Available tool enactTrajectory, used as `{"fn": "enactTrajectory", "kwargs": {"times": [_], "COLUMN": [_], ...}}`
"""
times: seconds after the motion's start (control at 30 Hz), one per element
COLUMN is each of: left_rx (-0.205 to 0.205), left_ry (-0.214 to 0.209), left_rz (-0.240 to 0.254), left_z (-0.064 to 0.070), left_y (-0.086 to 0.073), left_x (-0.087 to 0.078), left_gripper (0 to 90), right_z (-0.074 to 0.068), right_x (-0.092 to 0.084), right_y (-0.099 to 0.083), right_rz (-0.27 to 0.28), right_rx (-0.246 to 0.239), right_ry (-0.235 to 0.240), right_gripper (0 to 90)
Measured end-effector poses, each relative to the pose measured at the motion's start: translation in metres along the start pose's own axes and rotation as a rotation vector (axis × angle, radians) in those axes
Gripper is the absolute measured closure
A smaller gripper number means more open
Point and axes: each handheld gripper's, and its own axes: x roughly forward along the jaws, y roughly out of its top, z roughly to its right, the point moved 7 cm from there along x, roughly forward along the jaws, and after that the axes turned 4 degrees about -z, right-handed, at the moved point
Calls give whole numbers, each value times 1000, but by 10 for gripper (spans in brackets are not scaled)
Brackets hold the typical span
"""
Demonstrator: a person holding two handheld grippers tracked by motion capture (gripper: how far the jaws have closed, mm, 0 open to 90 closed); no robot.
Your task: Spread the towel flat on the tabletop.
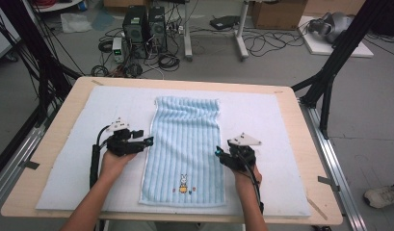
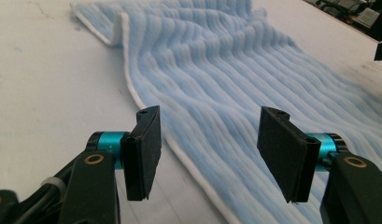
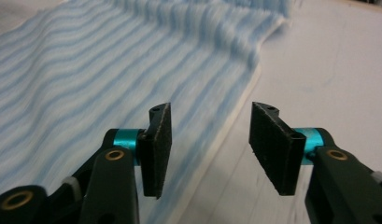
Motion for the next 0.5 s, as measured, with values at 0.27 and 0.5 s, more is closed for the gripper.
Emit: {"fn": "enactTrajectory", "kwargs": {"times": [0.27, 0.5], "left_rx": [3, 6], "left_ry": [-32, -51], "left_rz": [-12, -79], "left_z": [34, 60], "left_y": [-36, -56], "left_x": [-29, -43], "left_gripper": [445, 512], "right_z": [-20, -35], "right_x": [-32, -53], "right_y": [-41, -62], "right_rz": [-33, -58], "right_rx": [22, 18], "right_ry": [26, 46], "right_gripper": [548, 604]}}
